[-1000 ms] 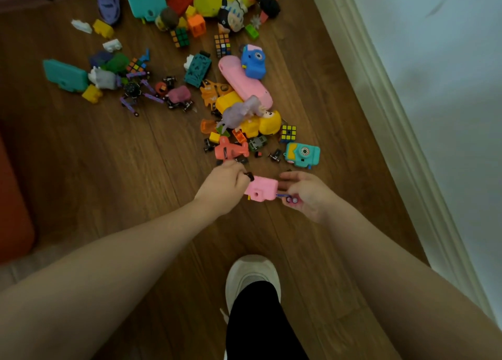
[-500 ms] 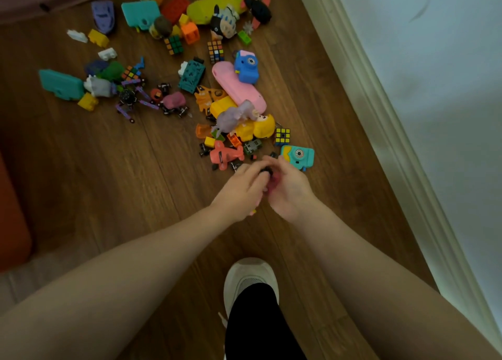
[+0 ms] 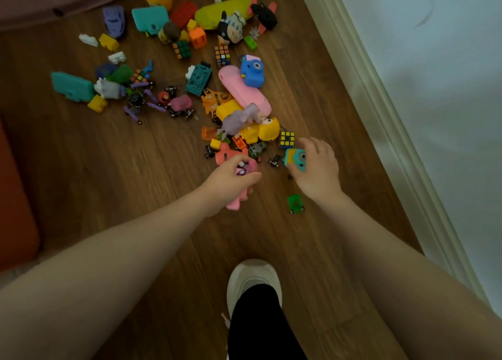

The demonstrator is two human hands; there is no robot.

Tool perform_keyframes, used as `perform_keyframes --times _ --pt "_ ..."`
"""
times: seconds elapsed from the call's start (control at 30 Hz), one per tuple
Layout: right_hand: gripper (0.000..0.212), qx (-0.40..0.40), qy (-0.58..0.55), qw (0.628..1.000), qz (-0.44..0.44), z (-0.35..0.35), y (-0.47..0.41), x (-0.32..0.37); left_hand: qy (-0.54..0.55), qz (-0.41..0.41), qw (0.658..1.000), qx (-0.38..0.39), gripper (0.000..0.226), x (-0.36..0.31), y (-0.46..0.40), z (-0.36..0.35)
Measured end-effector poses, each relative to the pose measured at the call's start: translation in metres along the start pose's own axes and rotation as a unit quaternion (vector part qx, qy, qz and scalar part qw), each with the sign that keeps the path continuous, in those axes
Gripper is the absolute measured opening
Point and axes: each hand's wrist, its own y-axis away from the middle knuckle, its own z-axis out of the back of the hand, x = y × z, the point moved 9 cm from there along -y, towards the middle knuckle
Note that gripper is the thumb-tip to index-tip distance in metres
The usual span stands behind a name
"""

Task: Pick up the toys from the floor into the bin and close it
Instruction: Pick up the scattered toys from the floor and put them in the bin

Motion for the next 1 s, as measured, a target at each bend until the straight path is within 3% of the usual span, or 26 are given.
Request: perform_keyframes --times 0.1,0.23,0.3,0.4,0.5,0.57,0.63,0.73,0.83,1.0 --pt "0.1 0.159 0.039 0.987 -0.006 -0.036 0.001 -0.008 -0.012 0.003 1.0 -0.009 0.029 -0.001 0.003 0.01" --pt "0.122 0.189 0.071 0.979 0.011 -0.052 0.009 -0.001 -0.044 -0.008 0.999 -0.005 0.03 -0.002 0.007 0.019" --pt "0.108 0.159 0.124 0.979 0.024 -0.055 0.013 0.0 -0.051 -0.004 0.999 0.001 0.028 -0.001 0.011 0.021" --pt "0.068 0.099 0.166 0.98 0.04 -0.057 0.021 0.006 -0.075 -0.002 0.997 0.009 0.025 0.0 0.017 0.023" --pt "0.057 0.097 0.15 0.983 0.03 -0.059 0.024 0.009 -0.129 -0.012 0.991 0.011 0.023 -0.001 0.025 0.028" --pt "0.052 0.084 0.072 0.994 0.02 -0.052 0.023 0.021 -0.171 -0.016 0.985 0.014 0.022 -0.005 0.032 0.036" --pt "0.037 0.082 -0.113 0.99 -0.035 -0.042 0.022 0.036 -0.207 -0.011 0.978 0.027 0.019 -0.011 0.04 0.044" --pt "0.019 0.169 -0.375 0.902 -0.131 -0.037 0.03 0.091 -0.198 -0.004 0.979 0.05 0.02 -0.027 0.066 0.072" --pt "0.018 0.242 -0.396 0.881 -0.089 -0.02 0.041 0.165 -0.154 -0.011 0.987 0.035 0.02 -0.045 0.107 0.121" --pt "0.023 0.274 -0.432 0.859 -0.01 -0.013 0.07 0.292 -0.136 -0.096 0.98 -0.108 0.016 -0.055 0.176 0.232"
